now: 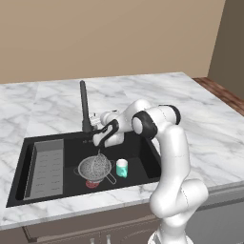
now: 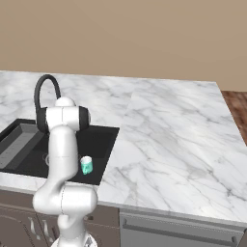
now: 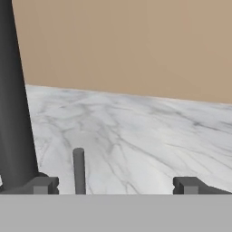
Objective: Pick the strainer and colander and place them in the sink. Then turn on the water.
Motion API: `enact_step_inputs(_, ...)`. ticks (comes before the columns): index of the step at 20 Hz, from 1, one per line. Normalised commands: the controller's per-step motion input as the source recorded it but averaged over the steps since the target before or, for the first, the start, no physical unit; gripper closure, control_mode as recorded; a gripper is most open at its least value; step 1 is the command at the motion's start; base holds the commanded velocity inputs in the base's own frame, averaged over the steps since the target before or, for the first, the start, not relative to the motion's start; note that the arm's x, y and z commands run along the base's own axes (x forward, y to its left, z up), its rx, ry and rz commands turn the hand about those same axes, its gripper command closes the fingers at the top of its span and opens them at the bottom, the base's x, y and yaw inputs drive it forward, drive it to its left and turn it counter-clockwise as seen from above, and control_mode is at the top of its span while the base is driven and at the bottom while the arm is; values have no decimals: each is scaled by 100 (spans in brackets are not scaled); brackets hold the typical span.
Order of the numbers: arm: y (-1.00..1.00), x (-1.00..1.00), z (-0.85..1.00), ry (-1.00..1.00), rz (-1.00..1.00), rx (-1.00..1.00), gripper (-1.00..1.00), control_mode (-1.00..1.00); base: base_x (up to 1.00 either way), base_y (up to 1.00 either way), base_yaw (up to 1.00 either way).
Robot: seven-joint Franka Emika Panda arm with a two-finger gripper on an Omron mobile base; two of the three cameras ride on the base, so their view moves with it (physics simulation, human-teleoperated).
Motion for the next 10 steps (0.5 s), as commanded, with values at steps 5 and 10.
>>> enact_step_inputs(5, 0, 1, -11, -3, 0, 0, -100, -100, 0, 0, 0)
enact_step_inputs(10, 0, 14, -8, -2, 0, 0, -100, -100, 0, 0, 0)
